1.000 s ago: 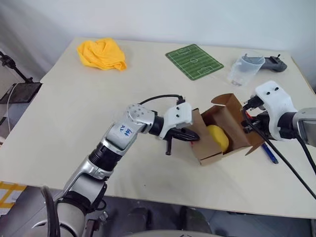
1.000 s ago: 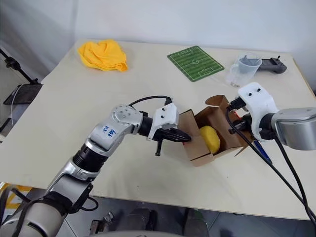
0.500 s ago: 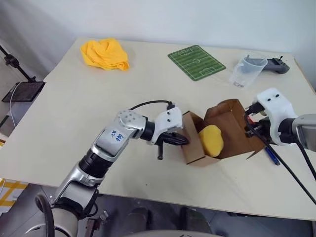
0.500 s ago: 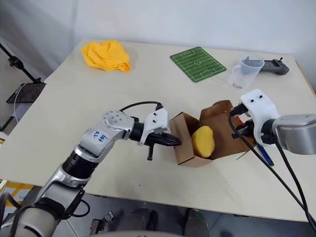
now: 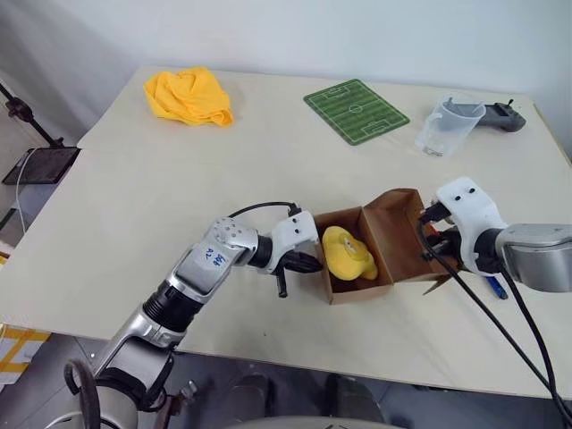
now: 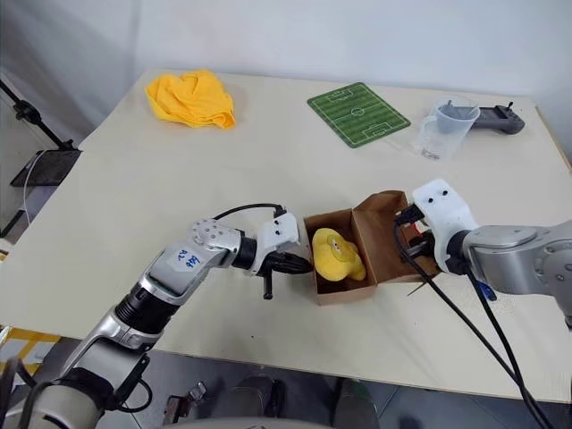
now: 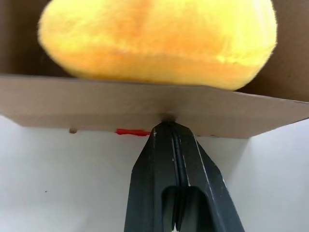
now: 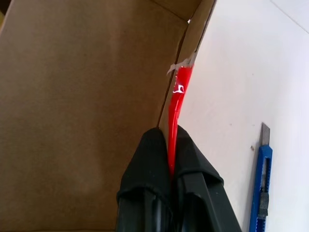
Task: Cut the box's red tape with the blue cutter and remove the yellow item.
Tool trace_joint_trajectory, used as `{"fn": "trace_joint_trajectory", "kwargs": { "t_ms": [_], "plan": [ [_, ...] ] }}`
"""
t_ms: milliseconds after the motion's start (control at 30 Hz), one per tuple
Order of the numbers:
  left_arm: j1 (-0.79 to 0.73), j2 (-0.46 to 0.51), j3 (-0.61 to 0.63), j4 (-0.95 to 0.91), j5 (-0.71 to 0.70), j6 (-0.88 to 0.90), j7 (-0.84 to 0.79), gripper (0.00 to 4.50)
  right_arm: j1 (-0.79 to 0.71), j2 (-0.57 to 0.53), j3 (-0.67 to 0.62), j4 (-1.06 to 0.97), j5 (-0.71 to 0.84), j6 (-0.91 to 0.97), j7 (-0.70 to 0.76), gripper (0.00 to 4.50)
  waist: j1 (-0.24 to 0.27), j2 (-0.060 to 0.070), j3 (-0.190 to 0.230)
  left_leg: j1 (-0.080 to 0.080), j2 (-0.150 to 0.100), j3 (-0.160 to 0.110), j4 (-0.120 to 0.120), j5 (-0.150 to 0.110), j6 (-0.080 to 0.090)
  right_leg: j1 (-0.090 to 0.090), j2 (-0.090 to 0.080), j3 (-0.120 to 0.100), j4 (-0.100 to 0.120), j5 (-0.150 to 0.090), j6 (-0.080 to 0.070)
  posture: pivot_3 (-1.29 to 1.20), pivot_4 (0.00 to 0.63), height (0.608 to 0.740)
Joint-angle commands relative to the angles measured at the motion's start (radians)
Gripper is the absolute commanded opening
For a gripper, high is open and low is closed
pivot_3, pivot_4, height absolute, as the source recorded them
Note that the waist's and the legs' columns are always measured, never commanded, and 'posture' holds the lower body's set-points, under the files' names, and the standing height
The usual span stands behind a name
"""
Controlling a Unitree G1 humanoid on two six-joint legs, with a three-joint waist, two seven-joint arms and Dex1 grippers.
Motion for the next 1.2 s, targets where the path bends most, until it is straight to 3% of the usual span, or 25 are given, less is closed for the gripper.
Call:
{"fn": "trace_joint_trajectory", "kwargs": {
  "t_ms": [33,100,300,400,500,633,767,833,967,1067,1200],
  "plan": [
    [-0.003,-0.003,0.039,-0.050,-0.042,0.019,-0.011,0.55,0.012,0.005,-0.037,-0.060,-0.032,-0.002,0.037,0.22,0.000,0.000,0.000,0.000,0.000,0.000,0.000,0.000,0.000,0.000,0.000,0.000,0.000,0.000,0.000,0.00,0.150,0.740],
    [0.006,0.026,0.041,-0.066,-0.051,0.022,-0.038,1.09,0.020,0.004,-0.089,-0.049,-0.027,-0.013,0.065,0.64,-0.001,0.000,0.000,0.000,0.000,0.000,0.000,0.000,0.000,0.000,0.000,0.000,0.000,0.000,0.000,0.00,0.150,0.740],
    [0.013,0.111,0.099,-0.057,-0.064,-0.061,-0.081,2.93,0.110,-0.065,-0.260,-0.058,-0.119,-0.116,0.285,2.70,-0.002,0.000,0.000,0.000,0.000,0.000,0.000,0.000,0.000,0.000,0.000,0.000,0.000,0.000,0.000,0.00,0.150,0.740],
    [0.012,0.200,0.226,0.036,-0.093,-0.248,-0.152,3.78,0.239,-0.056,-0.445,-0.080,-0.192,-0.280,0.544,3.68,0.000,0.000,0.000,0.001,0.000,0.001,-0.001,0.000,0.000,0.000,0.001,0.000,0.000,0.000,0.000,0.00,0.150,0.740],
    [0.049,0.265,0.390,0.086,-0.247,-0.296,-0.291,4.47,0.394,0.010,-0.627,-0.090,-0.256,-0.459,0.822,4.48,-0.003,0.000,0.001,0.001,0.001,0.002,-0.002,0.000,0.000,-0.001,0.002,-0.002,0.000,0.000,0.000,0.00,0.150,0.740],
    [0.175,0.325,0.514,0.167,-0.264,-0.480,-0.360,4.47,0.520,0.133,-0.730,-0.079,-0.374,-0.754,1.101,4.48,-0.007,0.000,0.000,0.004,0.000,0.004,-0.004,-0.001,0.001,0.000,0.002,0.000,0.001,0.000,0.000,0.00,0.150,0.740],
    [0.308,0.400,0.583,0.233,-0.259,-0.511,-0.386,4.47,0.605,0.158,-0.701,-0.122,-0.430,-0.963,1.428,4.48,-0.017,0.000,0.001,0.008,0.000,0.008,-0.005,-0.001,0.001,0.000,0.001,0.003,0.002,0.001,0.001,0.00,0.150,0.740],
    [0.377,0.446,0.607,0.258,-0.248,-0.488,-0.371,4.47,0.606,0.166,-0.674,-0.159,-0.410,-1.000,1.479,4.48,-0.025,-0.001,0.001,0.009,0.001,0.009,-0.005,-0.001,0.001,0.001,0.002,0.003,0.002,0.001,0.002,0.00,0.150,0.740],
    [0.495,0.467,0.674,0.134,-0.297,-0.462,-0.333,4.47,0.634,0.117,-0.694,-0.135,-0.443,-1.006,1.531,4.48,-0.027,-0.002,0.002,0.018,0.001,0.011,-0.009,-0.002,0.001,0.006,0.000,0.007,0.001,0.001,0.002,0.00,0.150,0.740],
    [0.396,0.434,0.638,0.001,-0.370,-0.376,-0.303,4.47,0.632,0.080,-0.714,-0.110,-0.460,-1.015,1.559,4.48,-0.004,-0.003,0.003,0.017,0.001,0.008,-0.009,-0.006,-0.004,0.007,-0.003,0.014,-0.001,0.001,0.001,0.00,0.150,0.740],
    [0.055,0.371,0.473,-0.052,-0.433,-0.119,-0.284,4.47,0.610,0.036,-0.717,-0.081,-0.471,-0.998,1.556,4.48,0.024,-0.005,0.003,0.016,0.000,0.004,-0.009,-0.006,-0.006,0.007,-0.001,0.014,0.000,0.002,0.000,0.00,0.150,0.740]
  ]
}}
